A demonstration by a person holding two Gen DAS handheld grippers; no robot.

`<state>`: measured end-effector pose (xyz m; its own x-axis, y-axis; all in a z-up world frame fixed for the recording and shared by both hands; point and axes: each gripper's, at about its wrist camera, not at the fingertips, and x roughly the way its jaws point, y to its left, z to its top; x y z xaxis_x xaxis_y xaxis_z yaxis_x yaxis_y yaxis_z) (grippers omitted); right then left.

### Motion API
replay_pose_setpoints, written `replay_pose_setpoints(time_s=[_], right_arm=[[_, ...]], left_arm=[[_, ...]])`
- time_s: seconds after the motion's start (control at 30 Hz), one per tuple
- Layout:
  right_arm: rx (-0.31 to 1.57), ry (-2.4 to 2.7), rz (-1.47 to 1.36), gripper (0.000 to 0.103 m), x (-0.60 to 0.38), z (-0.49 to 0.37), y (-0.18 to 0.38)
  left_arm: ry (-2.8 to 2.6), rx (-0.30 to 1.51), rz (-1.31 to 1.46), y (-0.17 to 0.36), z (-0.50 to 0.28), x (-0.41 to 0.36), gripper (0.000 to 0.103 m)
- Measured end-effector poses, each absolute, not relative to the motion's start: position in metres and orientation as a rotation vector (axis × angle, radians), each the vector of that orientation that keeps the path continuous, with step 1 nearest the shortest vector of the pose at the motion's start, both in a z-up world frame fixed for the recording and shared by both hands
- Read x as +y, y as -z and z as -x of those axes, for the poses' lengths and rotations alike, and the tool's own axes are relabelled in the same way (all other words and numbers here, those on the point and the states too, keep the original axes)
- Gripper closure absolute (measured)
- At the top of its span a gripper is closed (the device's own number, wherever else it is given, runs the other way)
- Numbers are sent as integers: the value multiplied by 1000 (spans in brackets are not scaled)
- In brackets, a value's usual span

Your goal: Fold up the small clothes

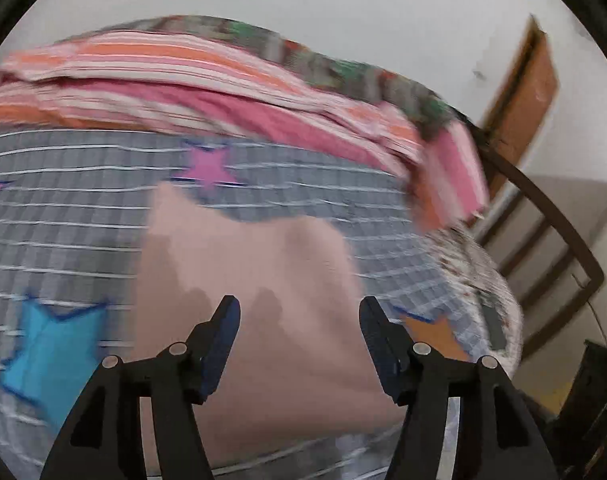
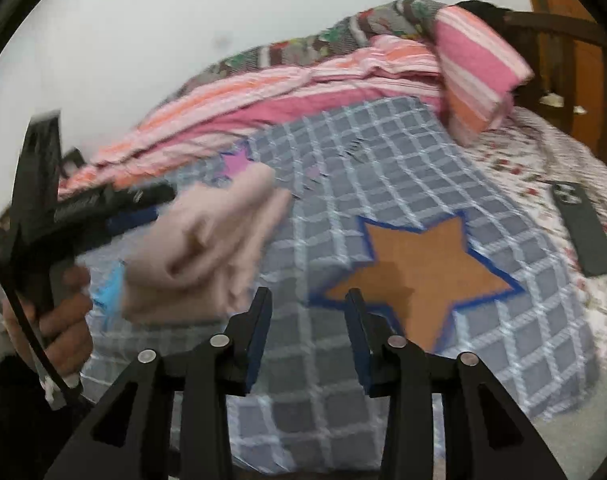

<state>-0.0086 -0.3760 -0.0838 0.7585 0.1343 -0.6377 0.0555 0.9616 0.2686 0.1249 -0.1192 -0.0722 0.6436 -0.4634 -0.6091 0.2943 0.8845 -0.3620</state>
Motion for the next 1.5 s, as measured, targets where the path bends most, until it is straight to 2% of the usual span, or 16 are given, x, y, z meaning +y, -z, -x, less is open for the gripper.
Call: replay_pose_setpoints(time_s=[0.2,0.33,0.37,0.4,0.43,0.53,0.6,0.77,0.87,1.0,1.2,1.27,1.3,1.33,1.43,1.5], right_arm=[[673,-221,-378,58,-338,-47,75],[731,-226,-371,60,-311,-83,90],[760,-199,-356,65,-305,-93,97],[787,-163,-328,83,-298,-104,106],[798,-148,-300,88,-295,-109,109],[706,-192,-243,91,-295,-101,99],[649,-256,-323,91,-311,-89,96],[794,-122,-323,90,-322,-99,138],[773,-126,-356,78,-325,-89,125],[743,-149,-324,70,-319,-61,107],[775,-197,-379,69,-312,-52,117],[801,-214,-407,72,-308,-61,124],[810,-223,-407,85,-306,-65,126],[815,-225,-394,97,-304,-66,125],[715,-212,-369,98,-314,-53,113],[729,-196,-364,99,-322,-50,118]], left_arm=[[274,814,175,101,-127,-53,43],[317,835,242,118,-125,-26,43],[338,841,254,121,-126,-25,43],[367,845,252,123,-125,-25,43],[382,845,239,125,-123,-27,43],[442,816,205,125,-116,-37,43],[499,802,224,123,-113,-39,43],[573,821,227,122,-114,-59,43],[570,817,152,120,-109,-68,43],[576,847,41,130,-90,-71,41],[524,820,-88,141,-77,-94,41],[513,811,-117,138,-80,-104,54],[494,805,-128,136,-80,-104,73],[488,801,-126,133,-82,-101,75],[533,803,-37,133,-83,-77,84],[546,830,-8,140,-84,-69,85]])
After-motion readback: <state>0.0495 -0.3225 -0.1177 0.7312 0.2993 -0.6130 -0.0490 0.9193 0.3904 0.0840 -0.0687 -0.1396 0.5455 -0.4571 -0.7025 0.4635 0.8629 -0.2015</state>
